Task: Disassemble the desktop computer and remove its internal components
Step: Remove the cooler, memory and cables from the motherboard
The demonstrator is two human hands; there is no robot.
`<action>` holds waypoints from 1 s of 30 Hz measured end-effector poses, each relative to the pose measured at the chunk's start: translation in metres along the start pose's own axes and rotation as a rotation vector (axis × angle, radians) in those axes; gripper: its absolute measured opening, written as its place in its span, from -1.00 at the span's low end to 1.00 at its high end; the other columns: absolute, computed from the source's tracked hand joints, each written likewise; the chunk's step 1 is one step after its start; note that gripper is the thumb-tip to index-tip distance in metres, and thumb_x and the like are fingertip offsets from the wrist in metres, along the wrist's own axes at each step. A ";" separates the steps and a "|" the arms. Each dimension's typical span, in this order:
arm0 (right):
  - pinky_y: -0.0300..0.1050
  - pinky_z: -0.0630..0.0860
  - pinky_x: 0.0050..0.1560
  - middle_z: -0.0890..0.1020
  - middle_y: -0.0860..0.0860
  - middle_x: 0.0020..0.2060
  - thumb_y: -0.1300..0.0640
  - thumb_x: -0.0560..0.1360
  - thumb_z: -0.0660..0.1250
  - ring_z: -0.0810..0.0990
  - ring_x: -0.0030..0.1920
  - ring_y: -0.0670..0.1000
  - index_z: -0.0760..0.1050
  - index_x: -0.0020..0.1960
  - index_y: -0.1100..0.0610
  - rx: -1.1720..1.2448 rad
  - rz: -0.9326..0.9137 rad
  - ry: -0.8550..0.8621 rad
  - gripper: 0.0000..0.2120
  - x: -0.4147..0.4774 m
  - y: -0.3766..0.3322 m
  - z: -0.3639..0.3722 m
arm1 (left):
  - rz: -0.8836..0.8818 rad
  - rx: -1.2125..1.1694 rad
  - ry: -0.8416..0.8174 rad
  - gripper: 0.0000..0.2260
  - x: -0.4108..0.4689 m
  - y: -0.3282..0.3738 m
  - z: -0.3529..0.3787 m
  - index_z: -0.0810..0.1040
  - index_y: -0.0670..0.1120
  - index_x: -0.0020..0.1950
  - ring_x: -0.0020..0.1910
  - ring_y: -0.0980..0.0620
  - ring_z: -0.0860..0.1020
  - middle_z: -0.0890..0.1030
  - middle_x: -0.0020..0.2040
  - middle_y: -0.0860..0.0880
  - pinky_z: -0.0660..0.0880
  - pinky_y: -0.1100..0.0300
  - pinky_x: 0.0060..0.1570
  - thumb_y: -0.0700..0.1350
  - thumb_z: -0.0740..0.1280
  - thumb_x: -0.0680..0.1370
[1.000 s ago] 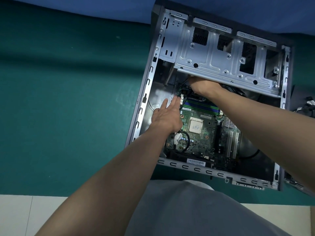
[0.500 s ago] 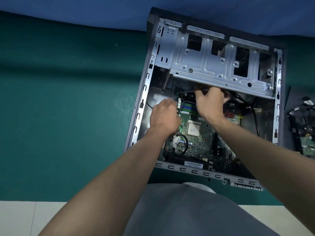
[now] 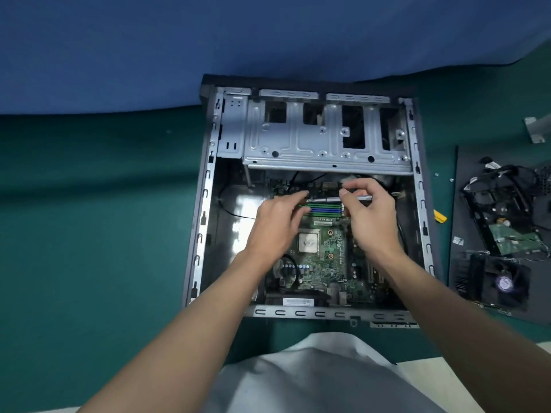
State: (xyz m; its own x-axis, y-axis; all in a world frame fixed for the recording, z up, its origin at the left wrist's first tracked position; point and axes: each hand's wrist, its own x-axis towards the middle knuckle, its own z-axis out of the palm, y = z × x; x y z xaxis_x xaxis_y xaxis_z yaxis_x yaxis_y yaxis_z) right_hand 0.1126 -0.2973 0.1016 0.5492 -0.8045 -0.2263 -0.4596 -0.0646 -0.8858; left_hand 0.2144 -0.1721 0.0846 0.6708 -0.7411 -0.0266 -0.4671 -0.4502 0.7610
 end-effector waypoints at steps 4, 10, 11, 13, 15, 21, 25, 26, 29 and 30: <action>-0.28 0.36 -0.41 0.54 -0.09 -0.17 0.11 0.52 0.35 0.44 -0.44 -0.15 0.54 -0.07 -0.05 0.073 0.027 -0.005 -0.94 -0.001 -0.002 -0.019 | 0.015 -0.025 0.016 -0.73 0.002 0.020 0.003 0.61 -0.18 0.22 0.01 0.06 0.64 0.68 0.08 -0.10 0.50 0.21 0.17 -0.17 0.41 0.53; -0.31 0.34 -0.47 0.57 -0.09 -0.28 0.07 0.52 0.35 0.44 -0.49 -0.14 0.56 -0.05 -0.06 0.161 0.002 0.001 -0.96 -0.003 -0.010 -0.058 | 0.059 -0.037 0.094 -0.81 0.006 0.052 0.012 0.66 -0.21 0.12 -0.19 0.03 0.69 0.71 -0.10 -0.09 0.61 0.12 -0.04 -0.20 0.41 0.53; -0.33 0.38 -0.44 0.59 -0.07 -0.33 0.07 0.52 0.35 0.48 -0.46 -0.15 0.58 -0.04 -0.04 0.208 0.013 0.021 -0.95 -0.002 -0.011 -0.067 | 0.061 -0.032 0.113 -0.81 0.007 0.058 0.013 0.66 -0.21 0.12 -0.23 0.02 0.68 0.71 -0.13 -0.08 0.61 0.09 -0.08 -0.20 0.42 0.52; -0.35 0.47 -0.30 0.63 -0.02 -0.37 0.08 0.55 0.32 0.57 -0.33 -0.13 0.60 -0.01 0.05 0.440 0.107 0.069 -0.90 -0.001 -0.013 -0.086 | 0.083 -0.032 0.164 -0.82 0.010 0.073 0.017 0.67 -0.19 0.11 -0.28 0.01 0.67 0.71 -0.17 -0.06 0.62 0.08 -0.15 -0.20 0.42 0.52; -0.27 0.52 -0.26 0.66 0.06 -0.34 0.09 0.57 0.28 0.62 -0.28 -0.06 0.58 -0.03 0.21 0.821 0.249 0.088 -0.81 0.000 -0.014 -0.099 | 0.160 -0.038 0.196 -0.82 0.012 0.094 0.026 0.67 -0.17 0.09 -0.21 0.08 0.65 0.71 -0.12 -0.06 0.61 0.14 -0.09 -0.17 0.43 0.51; -0.21 0.58 -0.32 0.68 0.20 -0.06 -0.04 0.59 0.19 0.68 -0.15 0.08 0.42 -0.13 0.20 1.325 0.579 0.093 -0.69 0.001 -0.002 -0.128 | 0.469 0.078 0.109 -0.85 0.012 0.150 0.081 0.71 -0.10 0.00 0.01 -0.01 0.58 0.67 0.07 -0.03 0.50 0.14 0.01 -0.10 0.43 0.49; -0.28 0.51 -0.43 0.68 0.13 -0.09 -0.06 0.59 0.20 0.67 -0.14 0.04 0.39 -0.18 0.15 1.378 0.655 0.085 -0.69 0.010 0.016 -0.144 | 0.494 0.204 0.005 -0.76 0.012 0.156 0.106 0.66 -0.08 0.13 0.17 -0.07 0.49 0.58 0.24 -0.04 0.41 0.04 0.09 -0.08 0.44 0.48; -0.28 0.49 -0.44 0.68 0.12 -0.17 -0.04 0.60 0.20 0.66 -0.19 0.03 0.39 -0.20 0.15 1.321 0.654 0.125 -0.70 0.014 0.022 -0.147 | 0.511 0.221 0.000 -0.74 0.012 0.154 0.106 0.64 -0.09 0.18 0.20 -0.06 0.48 0.56 0.27 -0.04 0.40 0.06 0.13 -0.06 0.41 0.51; -0.22 0.56 -0.36 0.63 0.11 -0.38 0.07 0.63 0.18 0.62 -0.27 0.05 0.40 -0.22 0.20 1.140 0.645 0.239 -0.70 0.024 0.046 -0.148 | 0.472 0.312 0.045 -0.72 0.019 0.142 0.096 0.58 -0.08 0.25 0.31 -0.03 0.45 0.50 0.36 -0.05 0.35 0.06 0.29 -0.02 0.31 0.58; -0.19 0.58 -0.31 0.62 0.12 -0.38 0.08 0.63 0.18 0.62 -0.26 0.07 0.40 -0.21 0.22 1.076 0.661 0.252 -0.71 0.026 0.055 -0.146 | 0.400 0.365 0.050 -0.68 0.024 0.135 0.089 0.53 -0.07 0.31 0.37 -0.02 0.40 0.45 0.41 -0.05 0.30 0.04 0.37 0.00 0.27 0.60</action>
State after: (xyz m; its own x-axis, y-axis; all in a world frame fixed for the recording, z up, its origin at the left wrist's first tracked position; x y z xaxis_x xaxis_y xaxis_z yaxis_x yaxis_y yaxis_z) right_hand -0.0006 -0.4078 0.1059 0.2337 -0.5975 -0.7670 0.2636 0.7983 -0.5416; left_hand 0.1166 -0.2949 0.1287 0.4221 -0.8695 0.2565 -0.8552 -0.2879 0.4310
